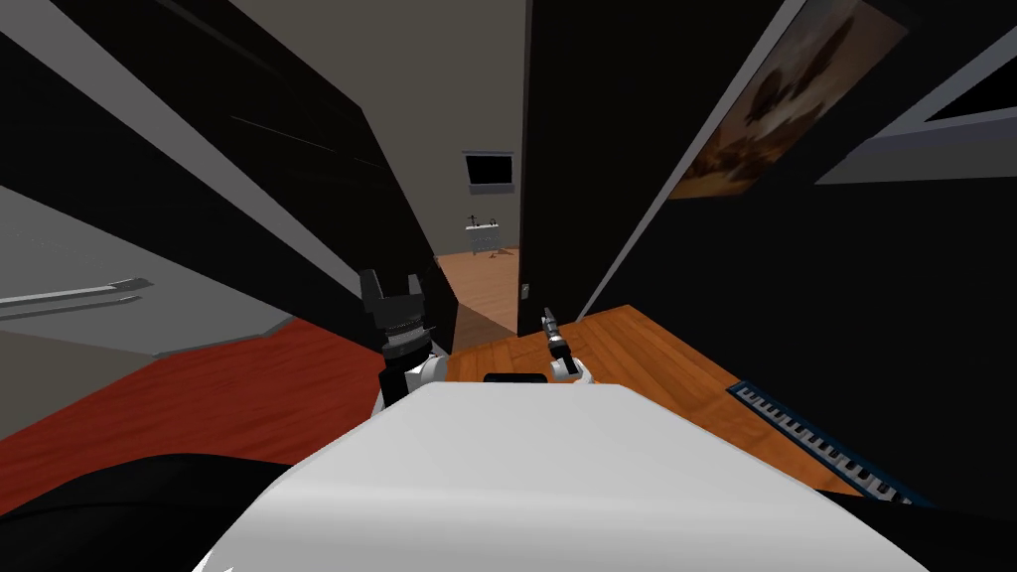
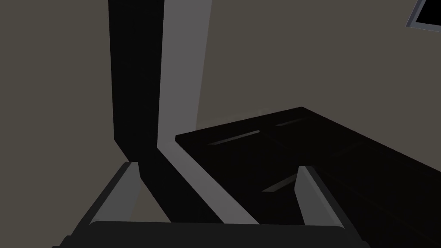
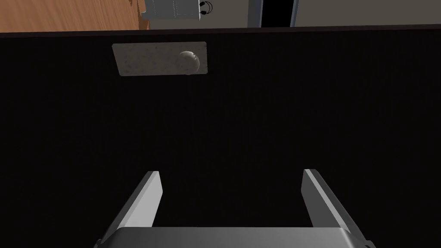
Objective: Push the door open
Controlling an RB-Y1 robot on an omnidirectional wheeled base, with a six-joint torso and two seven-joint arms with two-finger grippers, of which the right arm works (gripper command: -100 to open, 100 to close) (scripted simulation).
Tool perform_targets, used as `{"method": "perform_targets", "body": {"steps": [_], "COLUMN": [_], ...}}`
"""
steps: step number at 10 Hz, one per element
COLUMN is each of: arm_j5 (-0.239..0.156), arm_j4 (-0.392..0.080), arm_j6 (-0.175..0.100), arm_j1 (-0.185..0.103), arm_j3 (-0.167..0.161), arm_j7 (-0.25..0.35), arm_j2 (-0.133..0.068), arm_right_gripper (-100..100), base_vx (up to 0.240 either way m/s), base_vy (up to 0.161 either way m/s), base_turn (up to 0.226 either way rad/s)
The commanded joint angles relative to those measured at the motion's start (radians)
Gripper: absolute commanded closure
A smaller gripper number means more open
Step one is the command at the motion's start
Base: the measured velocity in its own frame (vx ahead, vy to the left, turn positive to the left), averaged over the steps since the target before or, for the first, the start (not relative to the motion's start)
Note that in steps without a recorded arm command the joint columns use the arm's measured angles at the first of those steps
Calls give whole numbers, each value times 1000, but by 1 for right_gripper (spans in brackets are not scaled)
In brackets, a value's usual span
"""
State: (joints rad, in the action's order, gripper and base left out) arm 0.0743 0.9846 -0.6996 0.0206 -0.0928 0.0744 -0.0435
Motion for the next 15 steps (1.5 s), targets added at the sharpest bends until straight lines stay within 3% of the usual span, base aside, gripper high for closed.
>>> {"method": "perform_targets", "body": {"steps": [1, 2, 6, 11, 12, 13, 15], "arm_j5": [7, 7, 22, 32, 30, 29, 26], "arm_j4": [-44, -44, -152, -225, -211, -217, -223], "arm_j6": [-11, -11, -38, -56, -50, -53, -56], "arm_j1": [-16, -16, -57, -85, -80, -82, -84], "arm_j3": [-3, -3, -8, -12, -12, -9, -5], "arm_j7": [-3, -3, -7, -10, -9, -11, -13], "arm_j2": [11, 11, 37, 61, 58, 33, 18], "arm_right_gripper": [-100, -100, -100, -100, -100, -100, -100], "base_vx": [132, 94, 118, 93, 40, 107, 202], "base_vy": [-52, -41, -43, -44, -31, 20, 35], "base_turn": [83, 40, 72, 39, 13, 24, 28]}}
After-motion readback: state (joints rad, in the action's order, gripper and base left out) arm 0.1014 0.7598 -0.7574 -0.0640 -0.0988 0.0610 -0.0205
